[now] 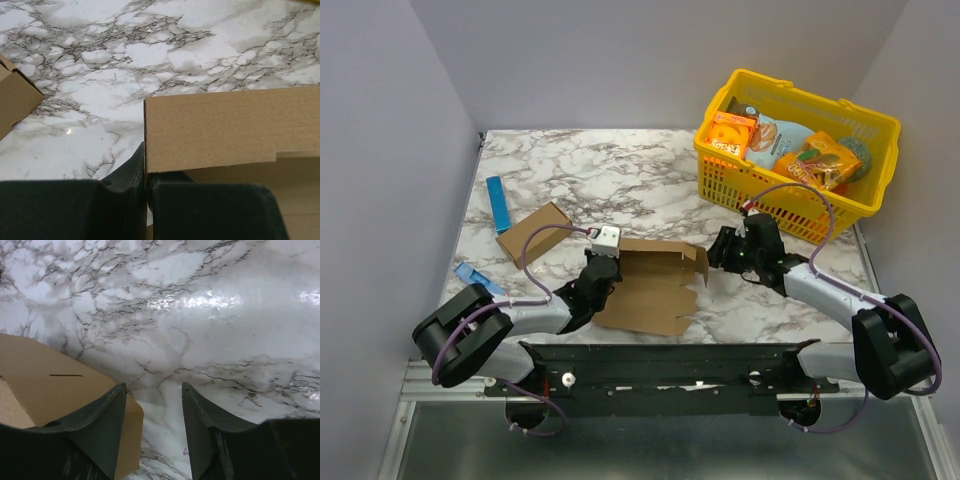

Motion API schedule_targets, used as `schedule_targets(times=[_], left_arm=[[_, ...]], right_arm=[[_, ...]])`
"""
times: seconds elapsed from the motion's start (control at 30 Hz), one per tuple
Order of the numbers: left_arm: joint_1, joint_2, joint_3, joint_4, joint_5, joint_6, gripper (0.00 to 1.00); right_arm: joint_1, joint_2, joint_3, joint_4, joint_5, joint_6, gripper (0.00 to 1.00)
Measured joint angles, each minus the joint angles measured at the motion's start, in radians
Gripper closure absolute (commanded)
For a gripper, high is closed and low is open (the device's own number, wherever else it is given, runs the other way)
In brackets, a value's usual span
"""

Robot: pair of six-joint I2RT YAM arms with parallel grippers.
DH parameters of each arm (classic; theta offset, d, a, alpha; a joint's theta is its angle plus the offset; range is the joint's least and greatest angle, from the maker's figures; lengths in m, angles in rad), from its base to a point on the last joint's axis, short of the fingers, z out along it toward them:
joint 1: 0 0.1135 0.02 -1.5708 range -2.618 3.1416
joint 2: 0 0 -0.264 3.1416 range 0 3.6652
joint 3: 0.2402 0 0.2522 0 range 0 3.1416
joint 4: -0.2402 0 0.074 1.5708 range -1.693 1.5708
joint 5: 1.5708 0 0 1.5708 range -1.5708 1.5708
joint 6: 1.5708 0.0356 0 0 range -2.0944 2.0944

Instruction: Fold the paper box

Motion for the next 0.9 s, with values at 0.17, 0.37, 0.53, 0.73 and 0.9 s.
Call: schedule_targets(times=[0.17,0.37,0.53,0.73,0.9], left_arm=[[0.008,0.015,0.001,0.000,-0.005,-0.001,1.00],[0.006,0.047,0.009,0.000,0.005,0.000,1.00],[0.006,0.048,0.010,-0.001,0.004,0.004,1.00],[0.008,0.056,0.010,-0.003,0.002,0.003,1.00],[0.012,0.077,0.014,-0.013,-0.002,-0.002,1.00]], right_arm=[[0.037,-0.010,-0.005,0.039,-0.002,0.001,0.45],[0.136,0.003,0.003,0.057,0.003,-0.001,0.44],[0.167,0.045,0.022,0.058,0.008,-0.008,0.44],[0.170,0.058,0.030,0.059,0.007,-0.025,0.32],[0.179,0.055,0.017,0.082,-0.004,-0.069,0.33]])
